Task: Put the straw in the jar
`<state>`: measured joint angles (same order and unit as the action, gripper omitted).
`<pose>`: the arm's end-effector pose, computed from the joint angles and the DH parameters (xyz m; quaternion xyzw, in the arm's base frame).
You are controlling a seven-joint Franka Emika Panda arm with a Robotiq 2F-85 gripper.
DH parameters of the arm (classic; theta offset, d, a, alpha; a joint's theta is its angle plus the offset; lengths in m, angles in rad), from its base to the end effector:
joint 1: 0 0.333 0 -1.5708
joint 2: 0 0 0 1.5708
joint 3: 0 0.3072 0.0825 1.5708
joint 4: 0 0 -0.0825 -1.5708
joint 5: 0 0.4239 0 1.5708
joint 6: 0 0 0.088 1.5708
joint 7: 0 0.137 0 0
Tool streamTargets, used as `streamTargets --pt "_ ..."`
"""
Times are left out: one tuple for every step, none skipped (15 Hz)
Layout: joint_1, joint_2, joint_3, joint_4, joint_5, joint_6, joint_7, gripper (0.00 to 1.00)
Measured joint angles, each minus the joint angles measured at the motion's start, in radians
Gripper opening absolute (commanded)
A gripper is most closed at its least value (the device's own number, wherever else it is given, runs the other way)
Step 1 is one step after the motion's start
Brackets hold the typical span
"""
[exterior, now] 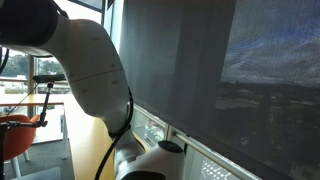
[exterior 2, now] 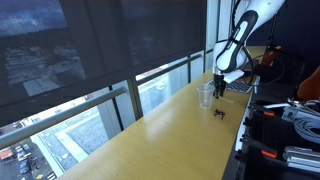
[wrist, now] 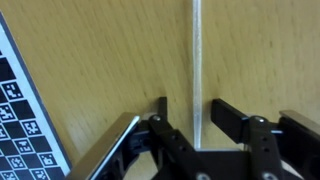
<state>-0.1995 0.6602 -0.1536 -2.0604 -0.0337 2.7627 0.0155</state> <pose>0.5586 -0.2135 0.0433 0.9868 -0.1509 0.0147 0.0564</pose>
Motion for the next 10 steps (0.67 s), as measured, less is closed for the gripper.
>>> streamTargets --pt "-0.002 -0.001 -0.004 0.0 0.0 0.0 0.0 0.11" --pt "-0.003 -0.001 -0.009 0.0 0.0 0.0 0.0 0.04" --pt "-0.003 -0.001 -0.015 0.0 0.0 0.0 0.0 0.0" --pt "-0.003 -0.001 -0.021 0.0 0.0 0.0 0.0 0.0" --pt "-0.003 -0.001 -0.026 0.001 0.0 0.0 0.0 0.0" --pt "-0.002 -0.001 -0.027 0.0 0.0 0.0 0.0 0.03" --pt "-0.001 -0.001 -0.028 0.0 -0.001 0.0 0.0 0.03" --pt "0.004 -0.001 -0.032 -0.001 -0.003 0.0 0.002 0.03" --pt "0.015 -0.001 -0.041 -0.002 -0.008 0.001 0.009 0.03" --pt "0.037 -0.001 -0.058 -0.007 -0.022 0.001 0.026 0.03"
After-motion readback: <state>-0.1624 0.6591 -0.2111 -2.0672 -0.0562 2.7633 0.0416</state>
